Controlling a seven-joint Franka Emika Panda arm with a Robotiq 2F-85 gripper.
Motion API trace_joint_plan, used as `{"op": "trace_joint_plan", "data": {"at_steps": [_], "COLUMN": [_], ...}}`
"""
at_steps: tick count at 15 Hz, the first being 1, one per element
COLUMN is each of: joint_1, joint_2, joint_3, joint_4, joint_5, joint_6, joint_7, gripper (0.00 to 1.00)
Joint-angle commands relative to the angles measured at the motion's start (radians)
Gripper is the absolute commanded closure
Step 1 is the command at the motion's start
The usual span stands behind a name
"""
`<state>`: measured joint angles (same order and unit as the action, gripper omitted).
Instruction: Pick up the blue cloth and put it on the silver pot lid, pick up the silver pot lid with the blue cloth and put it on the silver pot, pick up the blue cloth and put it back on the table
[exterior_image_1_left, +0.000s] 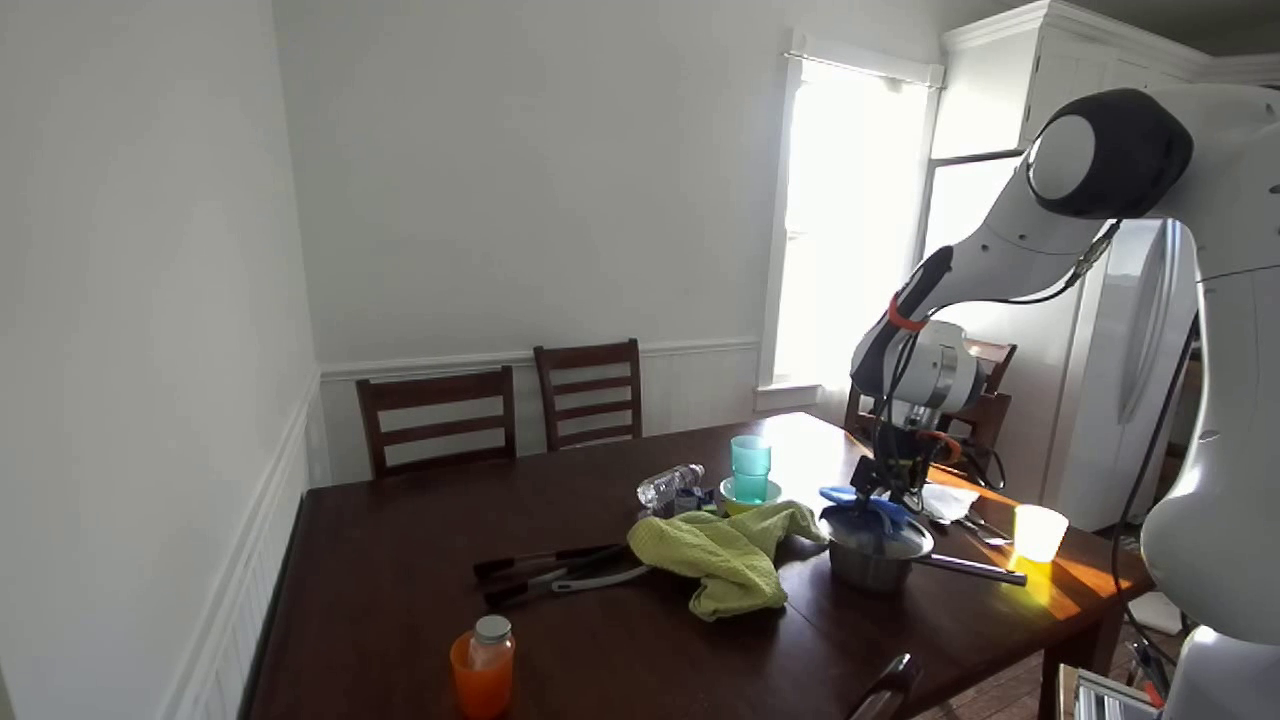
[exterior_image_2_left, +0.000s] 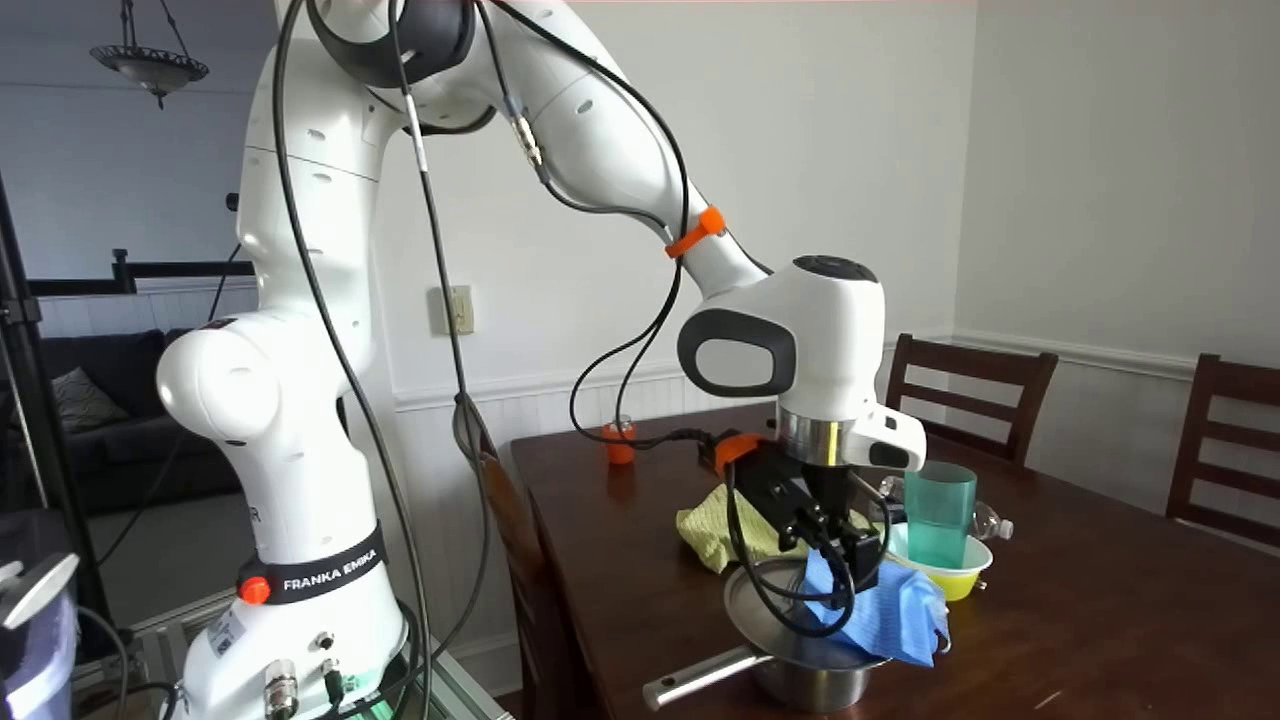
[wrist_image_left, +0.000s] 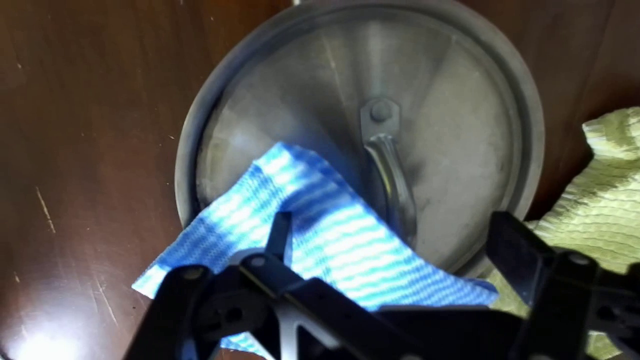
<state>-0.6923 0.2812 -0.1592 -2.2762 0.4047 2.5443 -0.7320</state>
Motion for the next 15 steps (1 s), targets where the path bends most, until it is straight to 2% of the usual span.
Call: {"op": "trace_joint_plan", "data": {"at_steps": [1, 8, 13, 15], "joint_1": [0.005, 0.022, 0.064, 0.093], "joint_2": [-0.018, -0.052, -0.055, -0.049], "joint_3": [-0.014, -0.021, -0.026, -0.033], "joint_4": [-0.01, -0.01, -0.001, -0.001], "joint_5": [0.019, -0.017, -0.066, -0.118], "joint_6": [0.013, 0.067, 0.118, 0.134], "joint_7": [-0.018, -0.035, -0.048, -0.04], "gripper": [0.0, 0.0, 0.0, 0.0]}}
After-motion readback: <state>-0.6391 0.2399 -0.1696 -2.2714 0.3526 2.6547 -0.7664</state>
